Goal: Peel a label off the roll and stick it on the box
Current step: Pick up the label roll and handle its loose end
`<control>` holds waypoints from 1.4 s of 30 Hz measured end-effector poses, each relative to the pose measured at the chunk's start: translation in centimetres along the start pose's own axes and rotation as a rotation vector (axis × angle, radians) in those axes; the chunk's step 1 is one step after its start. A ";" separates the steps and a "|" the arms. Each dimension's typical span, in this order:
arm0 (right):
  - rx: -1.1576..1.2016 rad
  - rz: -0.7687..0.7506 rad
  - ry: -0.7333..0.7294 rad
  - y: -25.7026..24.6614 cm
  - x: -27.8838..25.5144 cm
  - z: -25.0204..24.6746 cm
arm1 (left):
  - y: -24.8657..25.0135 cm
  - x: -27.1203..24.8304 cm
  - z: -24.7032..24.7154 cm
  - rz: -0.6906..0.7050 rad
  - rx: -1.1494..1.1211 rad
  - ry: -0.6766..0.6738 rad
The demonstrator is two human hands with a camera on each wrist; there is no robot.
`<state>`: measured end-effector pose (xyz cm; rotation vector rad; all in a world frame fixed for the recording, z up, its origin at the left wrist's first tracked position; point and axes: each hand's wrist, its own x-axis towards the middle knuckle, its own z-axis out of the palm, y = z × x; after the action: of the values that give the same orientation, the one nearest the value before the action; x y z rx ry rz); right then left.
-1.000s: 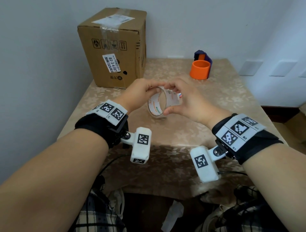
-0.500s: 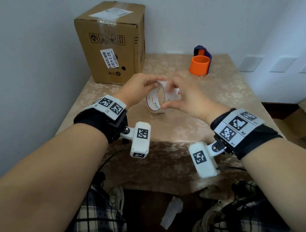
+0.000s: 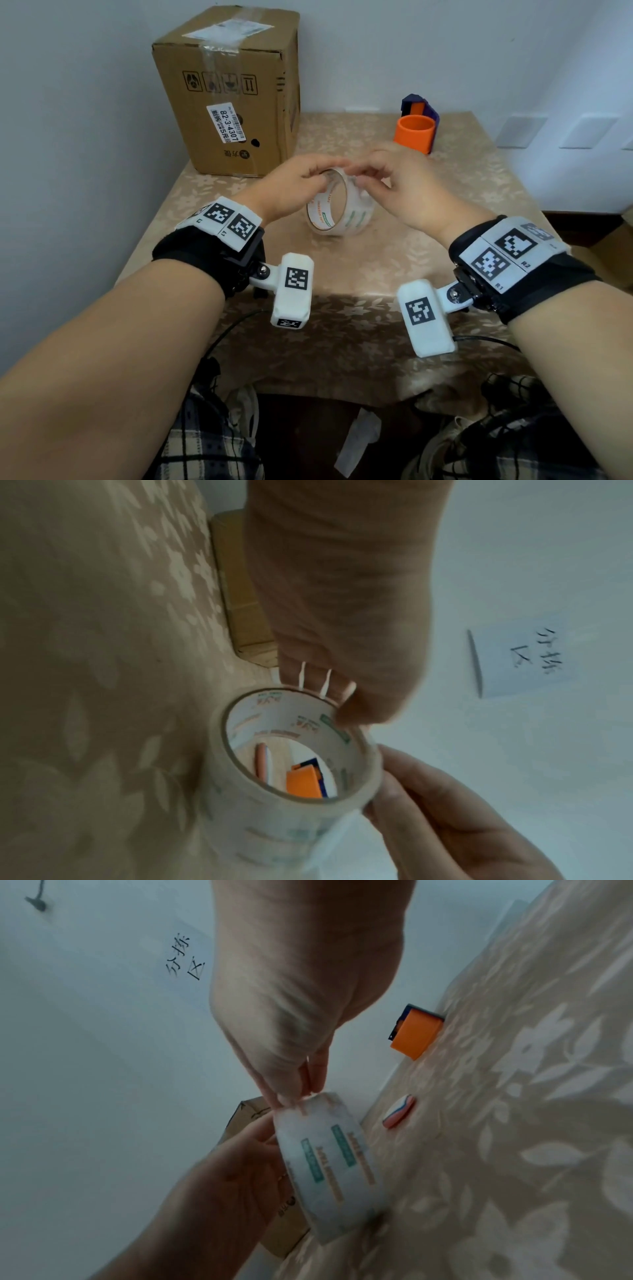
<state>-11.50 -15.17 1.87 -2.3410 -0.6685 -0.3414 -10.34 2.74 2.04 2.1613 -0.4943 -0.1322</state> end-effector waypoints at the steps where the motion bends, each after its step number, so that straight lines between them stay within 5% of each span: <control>1: -0.035 0.006 0.018 0.0 0.0 -0.2 | 0.6 0.1 0.0 -0.036 0.009 -0.049; 6: -0.161 -0.003 -0.045 -0.4 0.1 -1.1 | 1.5 0.1 0.4 -0.138 0.337 -0.169; 16: -0.338 -0.020 -0.175 -0.6 -0.1 -2.4 | 1.6 0.7 1.1 0.040 0.336 -0.115; 26: -0.325 -0.014 -0.108 -0.7 -0.4 -1.7 | 1.1 0.9 0.9 0.003 0.240 -0.064; 36: 0.281 0.154 0.107 0.7 -0.5 -0.1 | 0.7 0.5 0.5 0.007 0.201 -0.062; 42: 0.085 0.085 0.185 0.7 -0.5 1.1 | 0.4 0.5 0.4 -0.037 0.159 -0.101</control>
<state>-11.48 -15.10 0.44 -2.2170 -0.4840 -0.4753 -10.15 2.04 2.14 2.3281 -0.5382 -0.2300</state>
